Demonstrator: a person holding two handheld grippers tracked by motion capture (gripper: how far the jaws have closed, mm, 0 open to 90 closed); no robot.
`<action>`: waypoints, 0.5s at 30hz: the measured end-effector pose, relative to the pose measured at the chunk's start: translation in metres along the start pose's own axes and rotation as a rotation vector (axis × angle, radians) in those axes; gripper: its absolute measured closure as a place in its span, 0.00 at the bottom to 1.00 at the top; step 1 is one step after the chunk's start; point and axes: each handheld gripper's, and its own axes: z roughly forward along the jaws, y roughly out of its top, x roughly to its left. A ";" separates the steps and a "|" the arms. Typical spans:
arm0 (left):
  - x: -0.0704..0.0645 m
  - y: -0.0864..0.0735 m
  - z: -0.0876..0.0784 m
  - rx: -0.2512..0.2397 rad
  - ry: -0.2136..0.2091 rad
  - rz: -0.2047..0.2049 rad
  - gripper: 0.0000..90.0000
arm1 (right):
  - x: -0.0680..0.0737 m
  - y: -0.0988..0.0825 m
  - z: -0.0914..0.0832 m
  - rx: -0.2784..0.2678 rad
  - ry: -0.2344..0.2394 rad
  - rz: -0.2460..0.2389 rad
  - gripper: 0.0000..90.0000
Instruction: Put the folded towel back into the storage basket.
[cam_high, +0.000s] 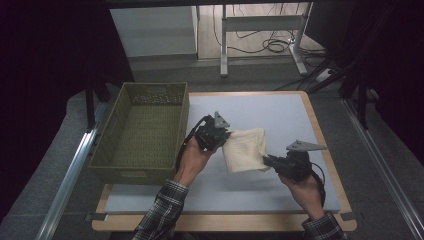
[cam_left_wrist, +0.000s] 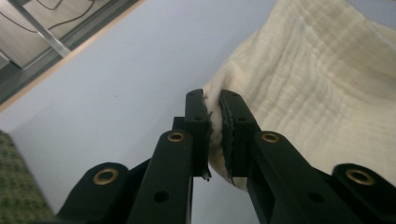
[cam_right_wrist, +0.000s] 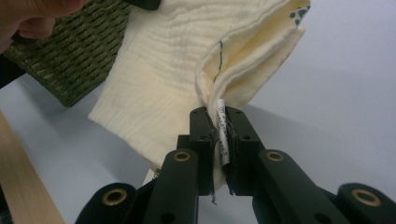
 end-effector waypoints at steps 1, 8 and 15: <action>0.003 0.001 -0.003 0.000 0.007 0.002 0.91 | 0.002 0.005 0.004 0.000 0.006 -0.002 0.92; 0.022 0.002 -0.020 0.006 0.047 0.008 0.91 | 0.007 0.022 0.017 -0.004 0.039 0.007 0.92; 0.041 -0.001 -0.035 0.006 0.084 0.002 0.91 | 0.021 0.042 0.030 -0.011 0.058 -0.017 0.92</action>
